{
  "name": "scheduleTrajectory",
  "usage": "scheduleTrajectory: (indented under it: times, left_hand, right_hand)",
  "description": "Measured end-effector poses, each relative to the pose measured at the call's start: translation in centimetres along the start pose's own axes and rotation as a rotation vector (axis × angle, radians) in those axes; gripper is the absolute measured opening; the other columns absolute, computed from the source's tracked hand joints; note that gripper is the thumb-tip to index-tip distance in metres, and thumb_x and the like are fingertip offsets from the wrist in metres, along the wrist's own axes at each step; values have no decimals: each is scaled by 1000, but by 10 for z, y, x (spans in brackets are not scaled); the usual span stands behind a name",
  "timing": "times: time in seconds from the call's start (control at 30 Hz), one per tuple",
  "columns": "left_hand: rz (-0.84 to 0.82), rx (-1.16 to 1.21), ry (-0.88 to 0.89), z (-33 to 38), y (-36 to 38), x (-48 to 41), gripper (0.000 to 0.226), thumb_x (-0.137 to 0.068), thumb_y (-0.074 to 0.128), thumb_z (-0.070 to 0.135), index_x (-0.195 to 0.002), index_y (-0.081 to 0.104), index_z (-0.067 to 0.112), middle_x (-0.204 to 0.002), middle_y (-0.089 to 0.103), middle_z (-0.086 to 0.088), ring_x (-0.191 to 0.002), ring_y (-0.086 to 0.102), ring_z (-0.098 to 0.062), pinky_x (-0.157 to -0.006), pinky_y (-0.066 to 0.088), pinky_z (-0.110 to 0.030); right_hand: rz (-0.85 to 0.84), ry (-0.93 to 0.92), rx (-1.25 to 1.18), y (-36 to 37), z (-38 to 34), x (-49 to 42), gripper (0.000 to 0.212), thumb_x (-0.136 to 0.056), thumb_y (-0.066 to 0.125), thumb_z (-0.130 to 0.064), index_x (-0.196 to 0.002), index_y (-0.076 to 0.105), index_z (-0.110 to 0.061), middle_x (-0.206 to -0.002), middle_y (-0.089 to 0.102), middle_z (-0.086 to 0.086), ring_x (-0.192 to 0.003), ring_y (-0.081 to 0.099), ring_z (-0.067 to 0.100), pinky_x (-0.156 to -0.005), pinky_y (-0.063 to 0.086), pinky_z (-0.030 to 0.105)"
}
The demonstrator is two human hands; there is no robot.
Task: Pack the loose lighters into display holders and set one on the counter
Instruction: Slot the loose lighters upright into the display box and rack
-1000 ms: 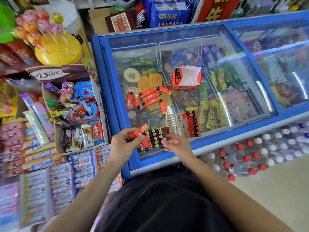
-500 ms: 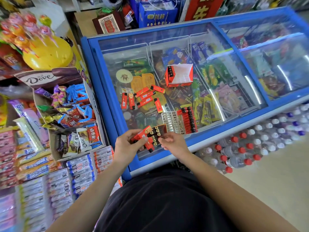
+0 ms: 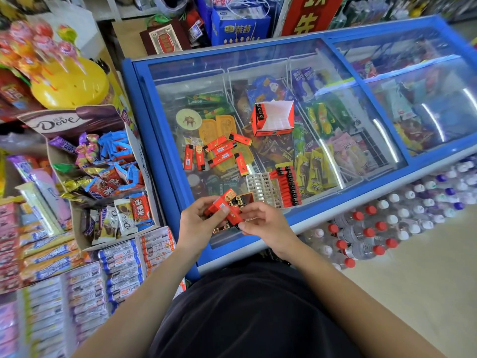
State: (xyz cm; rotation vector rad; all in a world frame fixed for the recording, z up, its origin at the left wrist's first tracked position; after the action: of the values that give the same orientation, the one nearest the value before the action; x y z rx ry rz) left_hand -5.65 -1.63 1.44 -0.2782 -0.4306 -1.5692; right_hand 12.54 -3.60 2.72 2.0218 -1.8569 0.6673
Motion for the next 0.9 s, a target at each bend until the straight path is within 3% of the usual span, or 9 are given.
scheduleTrajectory:
  times: [0.13, 0.23, 0.3, 0.53, 0.67, 0.8, 0.9]
  left_hand:
    - [-16, -26, -4, -1, 2, -1, 30, -84, 80, 16, -112, 71, 15, -96, 78, -5, -88, 76, -28, -83, 63, -42]
    - [-24, -12, -6, -2, 4, -1, 37, -78, 81, 23, -113, 71, 16, -97, 78, -6, -89, 76, -29, -86, 62, -45]
    - [-19, -11, -6, -2, 4, -2, 40, -76, 83, 24, -114, 71, 16, -98, 78, -7, -89, 75, -28, -87, 61, -46]
    - [24, -58, -15, -7, -1, -7, 29, -86, 80, 12, -113, 73, 22, -98, 78, -1, -87, 76, -26, -89, 61, -46]
    - [23, -53, -13, -7, 1, -7, 30, -84, 82, 15, -112, 73, 21, -98, 77, -5, -90, 74, -33, -90, 61, -47]
    - [13, -66, -27, -10, 5, -8, 29, -86, 80, 12, -113, 74, 22, -98, 77, -6, -91, 73, -34, -91, 60, -51]
    - [17, -67, -27, -7, 7, -7, 29, -86, 80, 11, -113, 73, 21, -97, 77, -4, -90, 73, -35, -90, 60, -51]
  right_hand:
    - [36, -37, -14, -5, -1, 4, 29, -79, 80, 3, -104, 68, -8, -95, 76, 15, -92, 72, 34, -84, 62, 39]
    - [97, -106, 2, -9, -5, 7, 20, -81, 78, 4, -98, 73, -3, -90, 76, 16, -82, 72, 29, -80, 62, 35]
    - [172, -130, -30, -16, -6, 10, 16, -82, 77, 5, -97, 75, -2, -87, 76, 16, -75, 71, 22, -76, 60, 30]
    - [445, -142, -303, -73, -4, 20, 10, -88, 72, 2, -98, 72, 1, -82, 74, 18, -67, 70, 27, -69, 60, 32]
    - [625, -117, -209, -110, 5, 21, 8, -87, 74, 2, -94, 72, -1, -75, 74, 9, -66, 74, 30, -69, 61, 32]
    - [610, -59, -91, -129, 8, 9, 18, -82, 77, 3, -91, 73, -12, -79, 74, 11, -72, 75, 30, -75, 61, 35]
    - [585, -22, -127, -129, 7, -10, 18, -82, 75, 8, -95, 72, -3, -81, 73, 16, -69, 74, 26, -72, 62, 34]
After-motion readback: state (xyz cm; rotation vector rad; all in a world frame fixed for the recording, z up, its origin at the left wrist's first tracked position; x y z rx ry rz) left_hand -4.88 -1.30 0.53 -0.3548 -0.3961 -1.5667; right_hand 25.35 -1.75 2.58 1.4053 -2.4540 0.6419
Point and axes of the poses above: each hand's wrist, its own x-axis away from the middle knuckle, its own y-axis out of the palm, z = x × y, the point moved 6 cm from there along -x, towards the middle knuckle
